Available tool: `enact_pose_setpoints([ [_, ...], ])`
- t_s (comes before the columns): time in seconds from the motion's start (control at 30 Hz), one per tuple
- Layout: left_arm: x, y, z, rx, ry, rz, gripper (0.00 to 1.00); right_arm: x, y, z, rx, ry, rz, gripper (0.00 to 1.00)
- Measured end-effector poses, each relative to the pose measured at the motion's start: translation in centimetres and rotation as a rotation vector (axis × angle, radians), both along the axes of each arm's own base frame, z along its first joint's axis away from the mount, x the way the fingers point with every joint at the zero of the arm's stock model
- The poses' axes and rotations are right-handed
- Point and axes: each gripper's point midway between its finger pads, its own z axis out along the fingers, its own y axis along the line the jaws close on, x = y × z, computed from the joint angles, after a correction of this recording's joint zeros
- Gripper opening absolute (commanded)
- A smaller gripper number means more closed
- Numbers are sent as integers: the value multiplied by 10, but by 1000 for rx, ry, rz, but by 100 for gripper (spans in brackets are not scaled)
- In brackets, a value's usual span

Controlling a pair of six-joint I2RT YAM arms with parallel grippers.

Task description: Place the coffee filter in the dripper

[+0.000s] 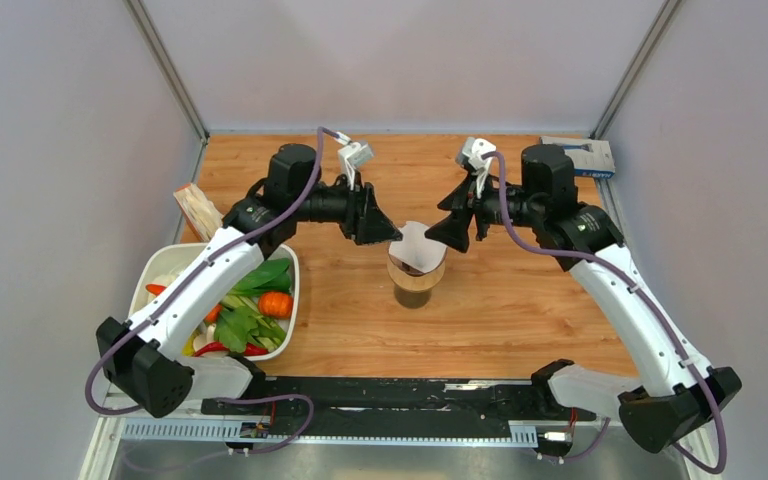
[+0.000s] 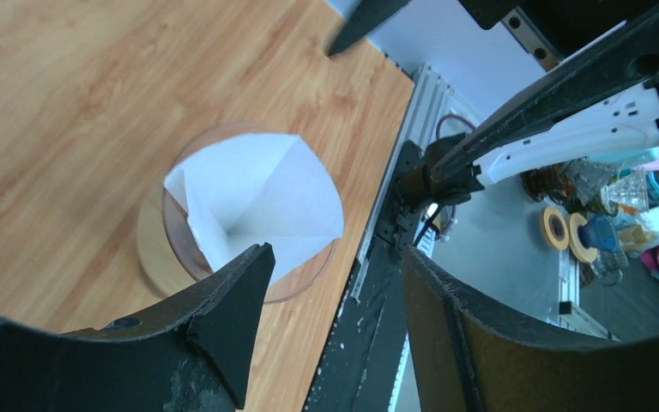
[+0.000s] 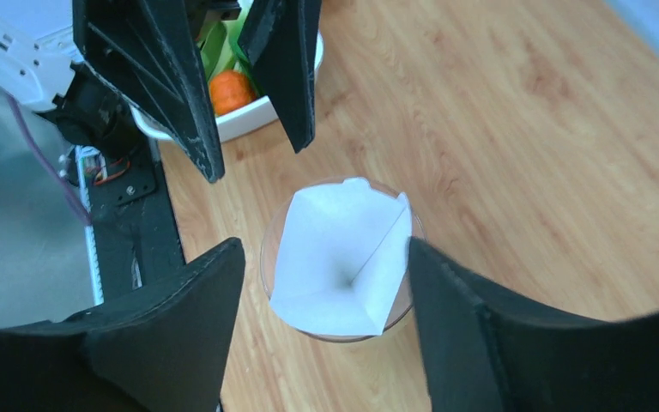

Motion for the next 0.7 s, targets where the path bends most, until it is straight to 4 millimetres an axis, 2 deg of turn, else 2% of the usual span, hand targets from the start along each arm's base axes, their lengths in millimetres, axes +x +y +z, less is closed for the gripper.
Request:
enact_pose_setpoints([
  [0.1, 7, 11, 30, -44, -56, 19, 68, 3, -4, 21, 30, -54, -32, 98],
  [0.13, 11, 16, 38, -50, -73, 33, 68, 4, -7, 29, 42, -77, -50, 100],
  [0.2, 22, 33, 58, -64, -114, 77, 68, 6, -15, 44, 62, -120, -98, 100],
  [0.3, 36, 60, 77, -58, -149, 159, 68, 10, -32, 65, 97, -183, -203, 100],
  [0.37, 44, 80, 85, -32, -163, 216, 68, 12, -51, 80, 135, -225, -295, 100],
  [0.43, 50, 99, 91, 1, -175, 266, 68, 19, -74, 87, 153, -249, -399, 100],
  [0.5, 56, 117, 88, 47, -186, 321, 69, 25, -100, 87, 166, -263, -519, 100],
  [0.57, 60, 132, 75, 114, -179, 376, 69, 32, -122, 76, 159, -266, -627, 100],
  [0.63, 63, 143, 56, 189, -163, 414, 69, 36, -140, 57, 131, -253, -717, 100],
  [0.7, 67, 155, 26, 281, -130, 449, 69, 41, -153, 27, 80, -226, -784, 100],
])
